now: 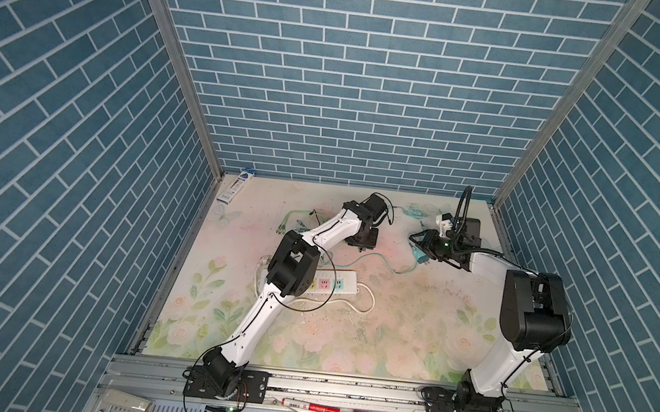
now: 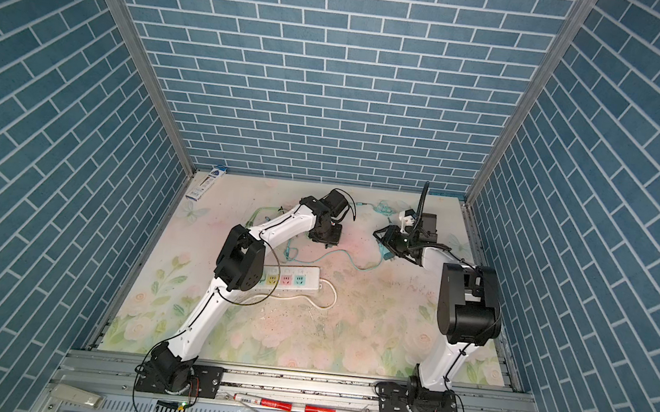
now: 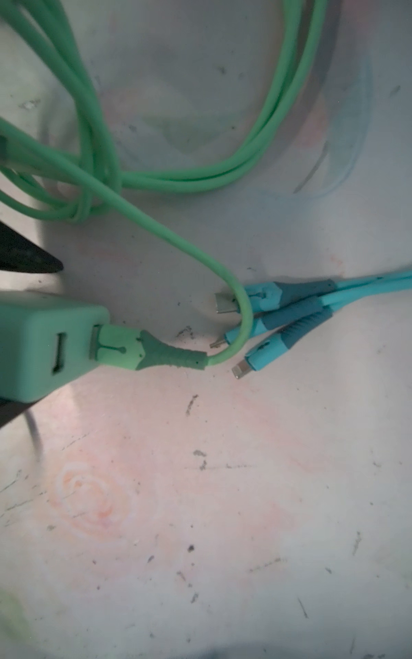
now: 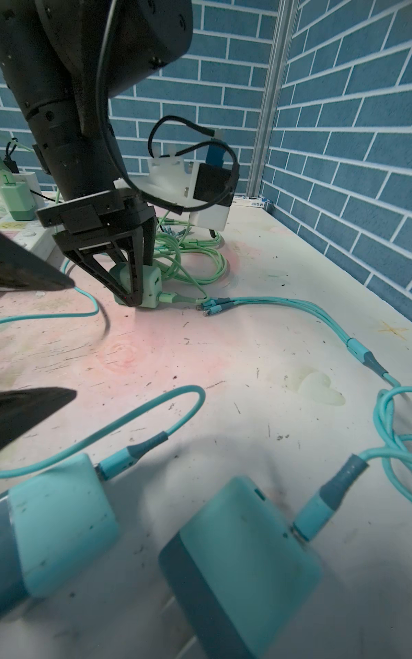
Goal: Insert the plug
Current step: 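Lift the light green charger off the table with the left gripper, then carry the charger toward the right gripper while the right gripper moves to meet it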
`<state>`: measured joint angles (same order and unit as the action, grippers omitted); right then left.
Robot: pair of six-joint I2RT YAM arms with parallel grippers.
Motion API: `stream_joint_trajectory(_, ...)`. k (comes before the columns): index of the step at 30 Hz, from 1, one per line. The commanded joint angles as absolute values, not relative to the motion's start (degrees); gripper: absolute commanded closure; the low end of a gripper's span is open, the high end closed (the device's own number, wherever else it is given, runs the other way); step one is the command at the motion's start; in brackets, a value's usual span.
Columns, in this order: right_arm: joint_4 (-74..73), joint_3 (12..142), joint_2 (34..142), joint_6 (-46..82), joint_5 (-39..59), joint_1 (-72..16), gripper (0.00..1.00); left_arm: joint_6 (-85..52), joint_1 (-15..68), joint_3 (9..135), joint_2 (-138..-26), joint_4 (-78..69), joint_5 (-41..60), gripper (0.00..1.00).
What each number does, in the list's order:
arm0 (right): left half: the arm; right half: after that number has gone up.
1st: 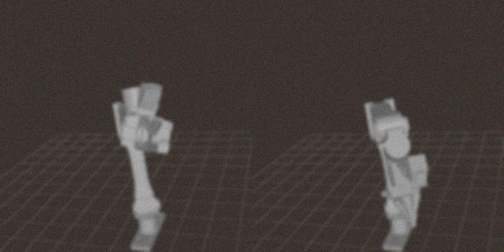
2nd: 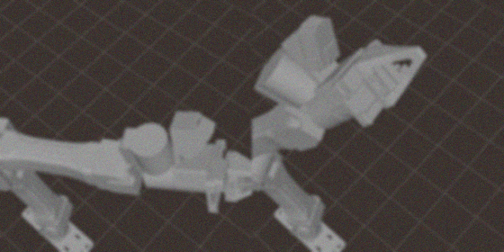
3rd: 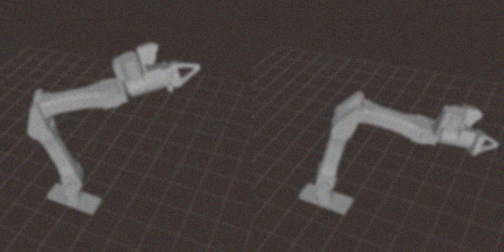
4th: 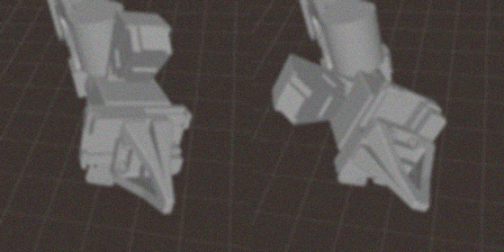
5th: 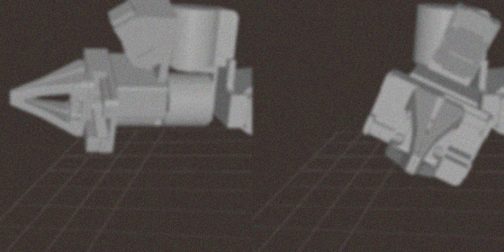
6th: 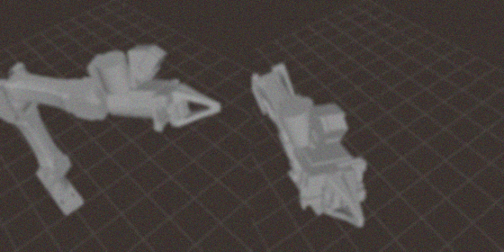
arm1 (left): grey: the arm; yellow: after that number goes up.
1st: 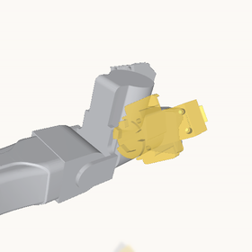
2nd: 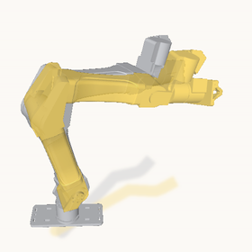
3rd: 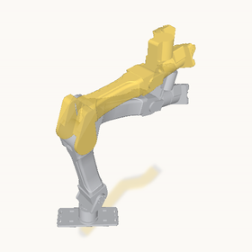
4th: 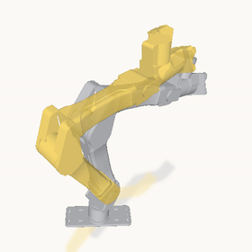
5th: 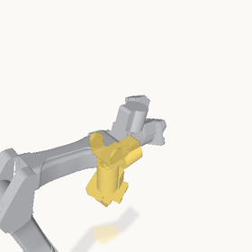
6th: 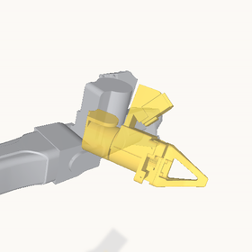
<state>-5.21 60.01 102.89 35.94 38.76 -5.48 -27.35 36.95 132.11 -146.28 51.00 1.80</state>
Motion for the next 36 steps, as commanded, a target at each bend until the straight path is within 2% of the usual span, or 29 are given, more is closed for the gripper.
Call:
stream_joint_trajectory(1,-5.9,60.2,102.2,34.4,38.6,-5.7,0.56,-26.6,37.1,133.2,-147.9,53.4,2.0,0.55)
stream_joint_trajectory(9,-6.0,60.1,102.5,34.5,38.7,-5.7,0.56,-25.4,37.1,133.2,-148.1,54.1,1.6,0.55)
stream_joint_trajectory(21,-6.5,59.9,102.7,34.5,38.8,-5.7,0.55,-24.6,37.1,134.1,-148.8,55.7,2.4,0.62)
stream_joint_trajectory(24,-6.5,59.9,102.8,34.6,38.8,-5.7,0.55,-24.5,37.1,134.1,-148.9,55.9,2.8,0.68)
stream_joint_trajectory(29,-6.3,60.0,102.5,34.5,38.8,-5.7,0.55,-23.9,37.2,135.0,-148.7,56.9,3.7,0.84)
stream_joint_trajectory(36,-2.6,61.6,100.3,33.1,38.2,-5.7,0.55,-17.7,37.2,133.1,-144.1,54.1,5.4,0.93)
